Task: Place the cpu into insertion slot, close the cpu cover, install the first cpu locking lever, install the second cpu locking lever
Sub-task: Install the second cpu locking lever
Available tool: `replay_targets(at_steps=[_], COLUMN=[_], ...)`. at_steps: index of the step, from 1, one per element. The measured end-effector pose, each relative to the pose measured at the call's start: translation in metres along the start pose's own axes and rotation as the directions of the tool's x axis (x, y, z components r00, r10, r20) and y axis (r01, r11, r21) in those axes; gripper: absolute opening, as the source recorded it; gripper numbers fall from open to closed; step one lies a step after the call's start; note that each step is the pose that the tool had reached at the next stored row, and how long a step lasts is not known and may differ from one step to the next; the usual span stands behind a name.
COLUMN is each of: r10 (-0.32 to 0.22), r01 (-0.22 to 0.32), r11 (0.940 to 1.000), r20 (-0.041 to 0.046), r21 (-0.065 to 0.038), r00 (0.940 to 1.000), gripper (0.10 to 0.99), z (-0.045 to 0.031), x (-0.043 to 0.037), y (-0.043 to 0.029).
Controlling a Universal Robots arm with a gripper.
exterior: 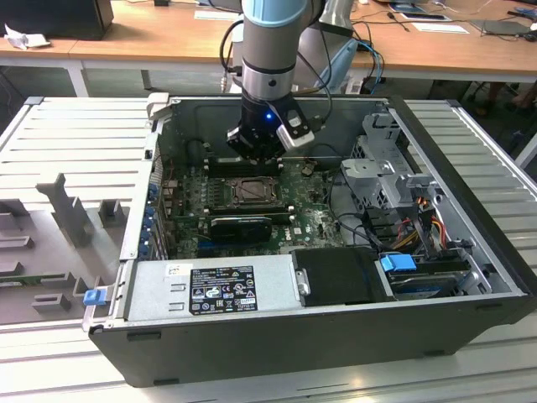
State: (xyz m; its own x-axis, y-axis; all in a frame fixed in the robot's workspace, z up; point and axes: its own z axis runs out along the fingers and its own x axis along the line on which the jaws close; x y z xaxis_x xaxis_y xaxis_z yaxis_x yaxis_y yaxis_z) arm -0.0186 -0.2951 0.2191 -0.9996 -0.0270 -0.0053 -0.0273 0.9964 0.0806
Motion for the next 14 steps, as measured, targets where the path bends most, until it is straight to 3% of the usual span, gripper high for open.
replay_targets(at_steps=[14], r10=[0.000], r01=[0.000], r11=[1.0000], r20=[0.0000], r21=[0.000], r00=[1.0000], gripper=[0.106], z=[-0.0016], x=[0.0005], y=[-0.0201])
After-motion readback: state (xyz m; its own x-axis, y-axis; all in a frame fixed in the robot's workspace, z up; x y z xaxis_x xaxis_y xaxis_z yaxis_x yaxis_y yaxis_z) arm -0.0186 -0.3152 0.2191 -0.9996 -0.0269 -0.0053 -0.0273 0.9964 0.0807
